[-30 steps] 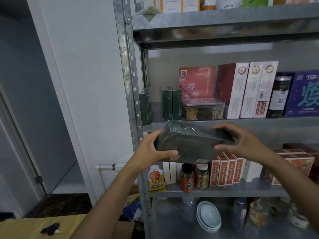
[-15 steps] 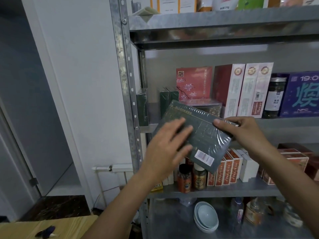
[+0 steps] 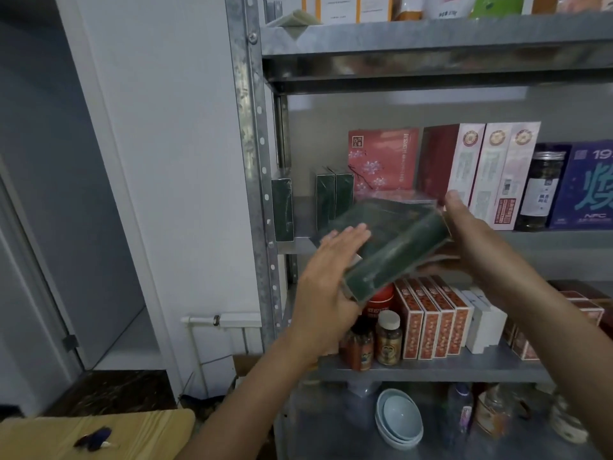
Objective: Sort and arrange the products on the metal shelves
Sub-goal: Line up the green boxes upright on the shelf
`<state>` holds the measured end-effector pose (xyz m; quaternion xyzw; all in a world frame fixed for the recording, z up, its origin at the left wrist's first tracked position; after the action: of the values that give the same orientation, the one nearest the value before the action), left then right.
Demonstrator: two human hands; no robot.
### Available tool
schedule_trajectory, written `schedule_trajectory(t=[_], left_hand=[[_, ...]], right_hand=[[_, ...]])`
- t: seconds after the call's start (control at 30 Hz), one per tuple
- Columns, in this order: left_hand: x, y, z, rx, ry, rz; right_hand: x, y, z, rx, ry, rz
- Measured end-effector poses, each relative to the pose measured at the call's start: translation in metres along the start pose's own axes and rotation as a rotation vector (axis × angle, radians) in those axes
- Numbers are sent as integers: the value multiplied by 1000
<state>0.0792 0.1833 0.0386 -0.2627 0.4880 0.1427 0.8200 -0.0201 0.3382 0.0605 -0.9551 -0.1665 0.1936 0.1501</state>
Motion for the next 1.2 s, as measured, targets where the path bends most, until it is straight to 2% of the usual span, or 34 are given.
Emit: schedule_trajectory(t=[0.07,0.17,0.3,0.4,0.53,0.6,0.63,0.7,0.83,0.93,1.0,1.07,1.2], left_hand=[[-3,-15,-20,377,-289,68],[-6,-37,-50,727,-523,229],[-5,-43,-74,1098,-689,374],[-5,-39,-86,1265,-746,383],[-9,-36,-97,1304,-787,324],[-14,-42,-103,1202,-799,302],[-18,-47,-106,1077,-790,295],[-28,-68,-110,630,-686,289],[-45,-121,-113,-375,-285,400],[-65,-129,-132,-838,-97,277],[-75,-115,-149,-999,-24,110],[-78,-101,-167,-1030,-14,-26],[-78,-90,-188,-1001,-35,-42]], right_hand=[[-3,-2,-7,129,-137,13],[-9,-3,0,352,-224,0],[-3,8,19,114,-198,-221],[4,23,25,-30,-257,-352],[3,25,18,-141,-342,-114],[2,24,16,-198,-336,-8],[3,25,14,-220,-338,37],[4,24,6,-221,-377,134],[6,32,-22,-147,-496,333],[-4,44,-40,-63,-530,462],[-14,53,-49,3,-537,535],[-25,62,-57,52,-529,578],[-39,80,-67,226,-547,641]])
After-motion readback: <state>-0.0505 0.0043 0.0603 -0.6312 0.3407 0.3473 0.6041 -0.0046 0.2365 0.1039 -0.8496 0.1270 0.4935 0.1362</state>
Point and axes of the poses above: each hand's wrist, its own x-axis away from the middle knuckle, its own y-axis out of the palm, z = x × y, the point moved 8 cm from there along -x, towards the middle knuckle, and after that the axes turned 9 degrees about x, right-handed, at the moved point
